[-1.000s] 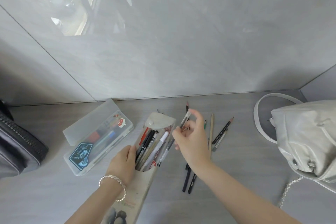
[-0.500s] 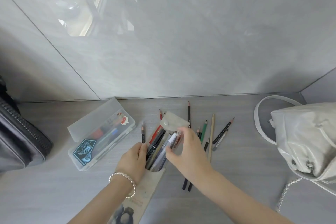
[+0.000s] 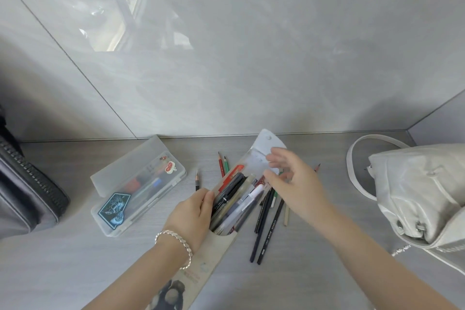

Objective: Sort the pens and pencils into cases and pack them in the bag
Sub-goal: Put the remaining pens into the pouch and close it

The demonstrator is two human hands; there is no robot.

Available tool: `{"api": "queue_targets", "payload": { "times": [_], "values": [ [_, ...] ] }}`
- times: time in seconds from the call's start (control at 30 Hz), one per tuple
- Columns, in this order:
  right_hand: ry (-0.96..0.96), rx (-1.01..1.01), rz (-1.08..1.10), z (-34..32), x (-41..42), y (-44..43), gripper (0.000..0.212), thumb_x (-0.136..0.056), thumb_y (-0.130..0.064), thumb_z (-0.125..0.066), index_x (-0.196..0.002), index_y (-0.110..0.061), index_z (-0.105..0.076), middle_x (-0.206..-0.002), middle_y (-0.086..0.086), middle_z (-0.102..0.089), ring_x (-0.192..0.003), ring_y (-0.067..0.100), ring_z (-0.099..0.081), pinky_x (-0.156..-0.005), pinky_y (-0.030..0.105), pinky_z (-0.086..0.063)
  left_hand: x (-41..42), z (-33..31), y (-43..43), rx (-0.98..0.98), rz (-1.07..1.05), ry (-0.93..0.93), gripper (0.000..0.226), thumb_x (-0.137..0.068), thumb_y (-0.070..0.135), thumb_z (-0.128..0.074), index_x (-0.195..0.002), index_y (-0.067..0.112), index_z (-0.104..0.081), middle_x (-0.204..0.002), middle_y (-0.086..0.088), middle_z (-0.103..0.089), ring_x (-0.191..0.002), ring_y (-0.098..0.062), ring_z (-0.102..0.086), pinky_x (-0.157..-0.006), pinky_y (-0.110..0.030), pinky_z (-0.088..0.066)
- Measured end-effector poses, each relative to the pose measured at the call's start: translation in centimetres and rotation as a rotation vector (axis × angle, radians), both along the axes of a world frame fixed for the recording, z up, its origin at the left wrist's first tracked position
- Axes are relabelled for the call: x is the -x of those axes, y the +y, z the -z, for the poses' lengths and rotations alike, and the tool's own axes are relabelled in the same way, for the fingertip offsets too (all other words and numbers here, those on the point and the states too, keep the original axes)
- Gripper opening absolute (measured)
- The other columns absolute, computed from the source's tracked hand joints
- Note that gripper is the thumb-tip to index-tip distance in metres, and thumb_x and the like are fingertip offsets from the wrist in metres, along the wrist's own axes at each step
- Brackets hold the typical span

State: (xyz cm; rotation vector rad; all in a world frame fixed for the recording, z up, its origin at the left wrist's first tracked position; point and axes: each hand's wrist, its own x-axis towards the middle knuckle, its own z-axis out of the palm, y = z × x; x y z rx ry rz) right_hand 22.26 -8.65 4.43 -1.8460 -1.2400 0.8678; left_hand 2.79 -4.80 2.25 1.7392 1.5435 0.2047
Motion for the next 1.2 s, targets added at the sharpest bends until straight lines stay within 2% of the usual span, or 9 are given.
{"api": "queue_targets", "payload": {
  "times": [0.13, 0.23, 0.33, 0.47, 0.6, 0.77, 0.87, 0.97, 1.2],
  "values": [
    [-0.373, 0.013, -0.286, -0.3, 0.6, -0.1, 0.044, -0.093, -0.036, -0.047, -0.133, -0.019, -0.045, -0.132, -0.008, -0.052, -0.116, 0.007, -0.051, -0.104, 0.026, -0.031, -0.3, -1.0, 0.0, -0.018, -0.01, -0.002, 0.038, -0.099, 0.034, -0.028, -0.069, 0.017, -0.044, -0.061, 0.0, -0.047, -0.056, -0.013, -0.042, -0.054, -0.023, -0.033],
    [-0.521, -0.07, -0.27, 0.7, 2.6, -0.7, 0.058, -0.089, -0.051, -0.026, -0.135, -0.018, -0.041, -0.133, -0.005, -0.054, -0.121, 0.005, -0.04, -0.106, 0.029, -0.021, -0.8, -1.5, -0.4, -0.037, -0.011, -0.02, 0.038, -0.099, 0.033, -0.029, -0.075, 0.011, -0.049, -0.061, 0.001, -0.047, -0.056, -0.013, -0.042, -0.053, -0.022, -0.032],
    [-0.484, -0.179, -0.11, 1.6, 3.2, -0.9, 0.056, -0.088, -0.049, -0.032, -0.13, -0.016, -0.049, -0.128, 0.0, -0.057, -0.123, 0.01, -0.034, -0.11, 0.032, -0.025, -1.4, -1.7, -1.0, -0.032, -0.038, -0.054, 0.039, -0.099, 0.033, -0.029, -0.077, 0.007, -0.048, -0.063, -0.002, -0.047, -0.057, -0.015, -0.041, -0.054, -0.024, -0.032],
    [-0.171, -0.145, 0.037, 1.5, 3.0, -0.8, 0.033, -0.08, -0.051, -0.057, -0.104, -0.029, -0.062, -0.099, -0.011, -0.064, -0.1, 0.009, -0.055, -0.094, 0.031, -0.045, -1.8, -2.1, -1.4, -0.084, 0.01, -0.044, 0.036, -0.098, 0.037, -0.029, -0.085, 0.014, -0.054, -0.061, 0.001, -0.052, -0.058, -0.015, -0.047, -0.054, -0.025, -0.035],
    [-0.007, -0.148, 0.093, 1.4, 2.6, -0.7, 0.032, -0.074, -0.027, -0.074, -0.095, -0.039, -0.053, -0.087, -0.023, -0.06, -0.089, -0.009, -0.055, -0.079, 0.006, -0.042, -2.0, -2.5, -1.2, -0.071, 0.068, 0.002, 0.032, -0.097, 0.041, -0.029, -0.081, 0.021, -0.049, -0.058, 0.004, -0.048, -0.06, -0.016, -0.048, -0.057, -0.027, -0.036],
    [0.013, -0.151, 0.113, 1.7, 2.7, -0.9, 0.036, -0.078, -0.027, -0.07, -0.102, -0.043, -0.048, -0.097, -0.022, -0.06, -0.095, -0.014, -0.052, -0.081, 0.001, -0.038, -2.1, -2.4, -0.7, 0.019, 0.139, 0.065, 0.04, -0.084, 0.061, -0.042, -0.095, 0.023, -0.048, -0.065, 0.008, -0.052, -0.062, -0.009, -0.05, -0.055, -0.024, -0.036],
    [-0.117, -0.157, 0.078, 2.0, 2.4, -0.5, 0.034, -0.084, -0.032, -0.063, -0.116, -0.025, -0.054, -0.11, -0.018, -0.053, -0.103, 0.001, -0.05, -0.091, 0.019, -0.041, -2.1, -2.3, -0.6, 0.029, 0.113, 0.05, 0.037, -0.087, 0.057, -0.04, -0.093, 0.022, -0.047, -0.06, 0.007, -0.049, -0.058, -0.009, -0.048, -0.053, -0.023, -0.034],
    [-0.097, -0.132, 0.021, 1.7, 2.5, 0.0, 0.018, -0.089, -0.03, -0.057, -0.104, -0.022, -0.061, -0.099, -0.029, -0.052, -0.101, -0.006, -0.05, -0.092, 0.026, -0.046, -2.2, -2.0, -0.6, 0.016, 0.091, 0.04, 0.037, -0.094, 0.05, -0.031, -0.095, 0.018, -0.051, -0.059, 0.004, -0.05, -0.056, -0.012, -0.047, -0.052, -0.023, -0.034],
    [-0.077, 0.053, -0.151, 0.2, 1.8, 0.8, 0.033, -0.09, -0.024, -0.055, -0.123, -0.023, -0.053, -0.108, -0.024, -0.049, -0.106, -0.003, -0.046, -0.075, -0.002, -0.034, -1.6, -1.3, 0.0, 0.047, -0.001, -0.014, 0.036, -0.097, 0.04, -0.03, -0.08, 0.014, -0.048, -0.062, 0.002, -0.048, -0.059, -0.017, -0.044, -0.057, -0.027, -0.034]
  ]
}}
